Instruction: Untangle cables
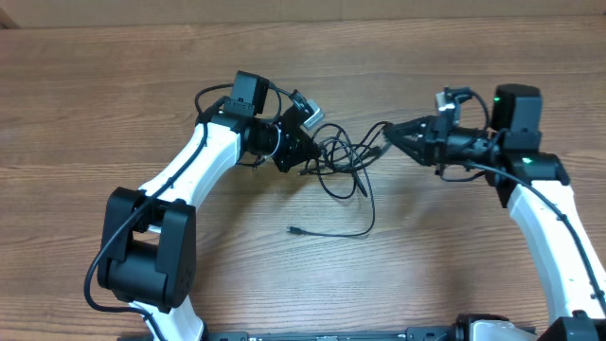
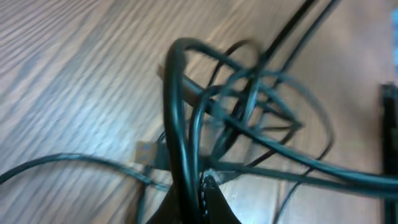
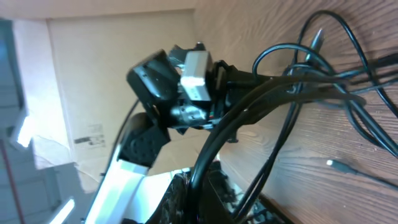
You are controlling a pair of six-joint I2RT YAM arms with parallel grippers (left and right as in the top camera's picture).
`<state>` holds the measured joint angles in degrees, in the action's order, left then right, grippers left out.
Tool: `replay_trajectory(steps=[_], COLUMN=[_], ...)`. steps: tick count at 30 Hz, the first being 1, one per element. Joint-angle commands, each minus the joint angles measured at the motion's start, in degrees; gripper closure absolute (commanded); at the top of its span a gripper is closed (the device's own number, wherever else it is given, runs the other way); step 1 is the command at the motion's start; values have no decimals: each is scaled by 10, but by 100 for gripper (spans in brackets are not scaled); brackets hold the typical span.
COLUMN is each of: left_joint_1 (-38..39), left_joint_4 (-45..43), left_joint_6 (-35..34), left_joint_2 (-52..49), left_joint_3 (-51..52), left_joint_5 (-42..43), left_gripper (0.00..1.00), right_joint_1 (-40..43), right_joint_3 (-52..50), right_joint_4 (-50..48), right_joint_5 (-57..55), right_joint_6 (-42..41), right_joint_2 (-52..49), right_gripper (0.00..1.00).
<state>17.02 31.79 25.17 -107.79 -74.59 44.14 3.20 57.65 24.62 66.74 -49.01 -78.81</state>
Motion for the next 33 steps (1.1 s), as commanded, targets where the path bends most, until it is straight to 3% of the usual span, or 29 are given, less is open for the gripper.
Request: replay_trajectory(steps=[1, 11, 16, 25, 33], left_joint_1=[-1, -1, -1, -1, -1], left_joint_4=[-5, -8, -11, -13, -17], left_joint_6=[-54, -150, -156, -156, -165], left_joint_2=[10, 10, 10, 10, 10], left_joint_3=[-1, -1, -1, -1, -1], left_joint_5=[-105, -281, -284, -284, -275], left_gripper=[96, 96, 96, 96, 96], right_joint_1=[28, 72, 77, 77, 77], right_joint_3=[8, 8, 8, 8, 8], right_joint_4=[-5, 75, 145, 297, 342], right_joint_5=[69, 70, 49, -229, -374], right_joint_6=[13, 111, 176, 224, 223], right_joint_2=[3, 3, 3, 3, 3], right_gripper=[96, 96, 96, 96, 59])
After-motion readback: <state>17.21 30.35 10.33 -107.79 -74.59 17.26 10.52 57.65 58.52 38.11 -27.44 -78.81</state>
